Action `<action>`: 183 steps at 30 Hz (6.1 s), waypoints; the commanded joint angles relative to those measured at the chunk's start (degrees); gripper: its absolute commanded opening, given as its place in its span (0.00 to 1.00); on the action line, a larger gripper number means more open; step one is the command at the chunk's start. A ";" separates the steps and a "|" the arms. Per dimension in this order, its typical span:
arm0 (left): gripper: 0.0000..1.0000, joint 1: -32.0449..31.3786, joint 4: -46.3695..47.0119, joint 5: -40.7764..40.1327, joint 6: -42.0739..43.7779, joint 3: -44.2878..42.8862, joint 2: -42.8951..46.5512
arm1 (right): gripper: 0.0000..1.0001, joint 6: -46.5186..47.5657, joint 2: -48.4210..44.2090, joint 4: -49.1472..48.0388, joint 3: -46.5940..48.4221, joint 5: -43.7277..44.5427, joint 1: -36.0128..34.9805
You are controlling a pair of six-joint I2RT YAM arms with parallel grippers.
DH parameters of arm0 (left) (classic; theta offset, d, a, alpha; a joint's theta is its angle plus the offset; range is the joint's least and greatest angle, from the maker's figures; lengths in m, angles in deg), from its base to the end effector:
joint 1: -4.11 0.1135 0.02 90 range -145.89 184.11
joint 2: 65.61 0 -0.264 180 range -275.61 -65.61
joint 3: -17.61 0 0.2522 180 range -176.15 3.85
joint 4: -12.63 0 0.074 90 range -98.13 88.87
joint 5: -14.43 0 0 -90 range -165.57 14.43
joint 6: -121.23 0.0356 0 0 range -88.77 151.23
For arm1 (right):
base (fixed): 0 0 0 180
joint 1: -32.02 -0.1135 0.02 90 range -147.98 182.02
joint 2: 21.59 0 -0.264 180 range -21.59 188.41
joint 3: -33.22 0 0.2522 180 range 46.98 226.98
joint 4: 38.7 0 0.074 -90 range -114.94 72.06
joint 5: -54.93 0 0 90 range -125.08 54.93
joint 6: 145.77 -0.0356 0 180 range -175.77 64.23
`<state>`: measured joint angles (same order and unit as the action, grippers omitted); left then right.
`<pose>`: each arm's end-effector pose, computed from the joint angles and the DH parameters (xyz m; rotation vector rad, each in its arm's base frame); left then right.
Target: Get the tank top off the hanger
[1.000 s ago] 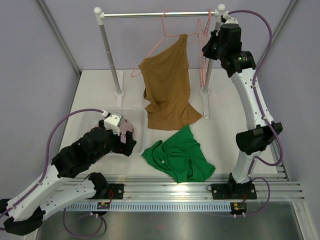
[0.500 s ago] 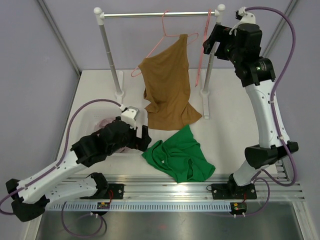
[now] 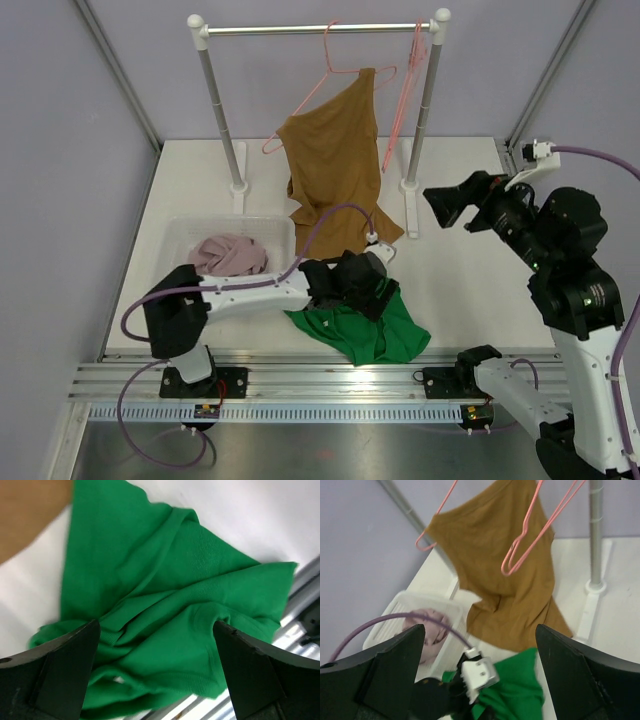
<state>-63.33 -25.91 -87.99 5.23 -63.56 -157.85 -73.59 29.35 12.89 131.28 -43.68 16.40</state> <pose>0.1407 -0.3187 0.2460 0.7800 2.3408 -0.4763 0.1277 0.0412 0.4948 -0.0844 1.6767 0.5664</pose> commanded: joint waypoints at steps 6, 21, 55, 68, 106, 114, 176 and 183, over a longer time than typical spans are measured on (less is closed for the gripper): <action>0.99 -3.57 1.22 0.38 -3.62 -3.69 -14.61 | 1.00 -4.23 -11.64 -3.20 -14.33 -13.81 0.06; 0.00 -4.45 -4.82 -6.72 -1.52 -5.26 -3.92 | 0.99 -3.71 -18.24 -0.12 -13.01 -13.64 -0.03; 0.00 43.87 -27.79 -10.35 8.24 -7.57 30.64 | 0.99 -3.97 -18.59 -2.57 -9.06 -14.95 0.06; 0.02 47.40 -26.29 2.22 10.09 7.04 15.28 | 1.00 -5.64 -19.39 -6.09 -14.06 -17.85 0.06; 0.99 47.66 -16.52 -11.31 10.35 8.18 61.04 | 1.00 2.98 -18.68 7.89 -6.94 -2.98 0.06; 0.99 47.66 -18.56 -4.63 9.13 10.72 63.85 | 1.00 -11.15 -12.03 -6.95 -9.05 -17.56 0.15; 0.99 48.10 -12.67 10.58 10.09 19.25 64.21 | 0.31 1.74 70.45 -9.26 60.47 26.71 -20.24; 0.99 48.10 -12.67 10.58 10.09 19.25 63.95 | 0.16 2.88 66.48 -10.49 55.28 26.36 -20.07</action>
<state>-15.51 -41.27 -78.92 14.52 -44.33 -93.44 -72.37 100.01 4.82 187.43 -16.68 -3.36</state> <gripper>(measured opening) 0.987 0.155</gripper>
